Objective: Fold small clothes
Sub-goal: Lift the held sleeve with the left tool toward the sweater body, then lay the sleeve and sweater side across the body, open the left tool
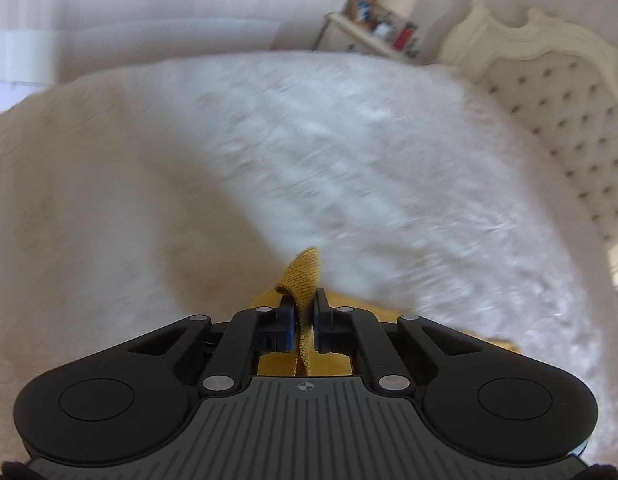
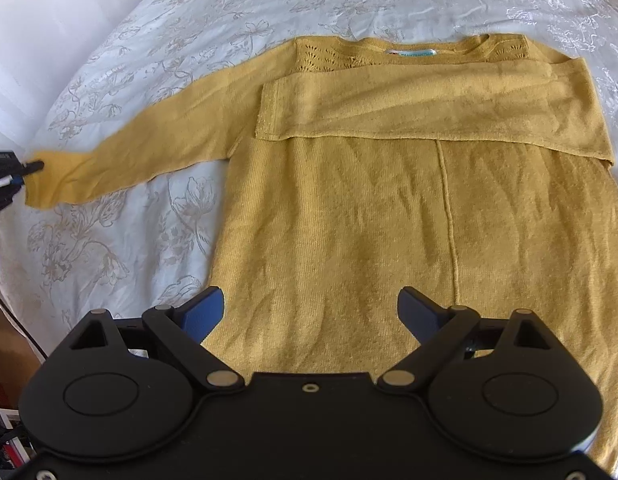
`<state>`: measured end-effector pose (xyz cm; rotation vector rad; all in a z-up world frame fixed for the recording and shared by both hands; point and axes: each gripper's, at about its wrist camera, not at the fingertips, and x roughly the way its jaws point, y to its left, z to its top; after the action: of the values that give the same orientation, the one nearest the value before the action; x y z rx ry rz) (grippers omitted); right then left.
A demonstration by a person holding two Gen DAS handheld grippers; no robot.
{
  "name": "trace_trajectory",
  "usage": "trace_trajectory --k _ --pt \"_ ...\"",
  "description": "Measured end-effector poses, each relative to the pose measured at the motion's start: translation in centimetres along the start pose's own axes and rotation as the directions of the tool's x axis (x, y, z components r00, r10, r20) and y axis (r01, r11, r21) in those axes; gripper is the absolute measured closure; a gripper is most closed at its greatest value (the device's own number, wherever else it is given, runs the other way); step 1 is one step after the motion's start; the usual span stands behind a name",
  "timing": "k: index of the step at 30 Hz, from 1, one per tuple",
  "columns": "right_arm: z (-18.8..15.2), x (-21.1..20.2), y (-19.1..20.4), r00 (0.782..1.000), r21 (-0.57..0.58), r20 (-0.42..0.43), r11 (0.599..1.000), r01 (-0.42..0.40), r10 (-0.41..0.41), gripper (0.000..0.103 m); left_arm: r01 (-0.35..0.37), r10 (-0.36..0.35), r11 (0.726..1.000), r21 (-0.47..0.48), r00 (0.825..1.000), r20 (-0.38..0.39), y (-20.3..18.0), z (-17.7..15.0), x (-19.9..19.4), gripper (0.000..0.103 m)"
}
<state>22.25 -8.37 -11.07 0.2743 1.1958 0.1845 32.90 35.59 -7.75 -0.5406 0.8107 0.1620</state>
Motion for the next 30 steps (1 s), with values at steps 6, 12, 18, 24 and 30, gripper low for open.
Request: trace_trajectory --k 6,12,18,24,30 --pt "-0.2 -0.4 -1.9 1.000 -0.003 0.009 1.000 -0.030 0.030 0.009 0.214 -0.219 0.972 0.100 0.975 0.037 -10.2 0.6 -2.9 0.095" --pt "-0.6 -1.7 -5.4 0.999 0.035 0.032 0.998 -0.044 0.043 0.009 0.374 -0.376 0.914 0.156 0.926 -0.017 -21.4 -2.8 -1.7 0.095" --pt "-0.7 -3.4 -9.5 0.998 0.061 0.053 0.998 -0.034 0.030 0.009 0.449 -0.434 0.876 0.175 0.893 -0.120 -29.9 -9.2 1.9 0.095" --pt "-0.3 -4.6 -12.7 0.997 0.084 0.071 0.996 -0.023 0.017 0.009 0.484 -0.427 0.839 0.251 0.869 -0.249 -34.8 -15.4 4.7 0.039" --pt "0.6 -4.5 -14.8 0.994 0.093 0.101 0.994 -0.053 0.044 0.005 0.385 -0.290 0.832 0.399 0.916 -0.278 -32.7 -20.3 3.8 0.032"
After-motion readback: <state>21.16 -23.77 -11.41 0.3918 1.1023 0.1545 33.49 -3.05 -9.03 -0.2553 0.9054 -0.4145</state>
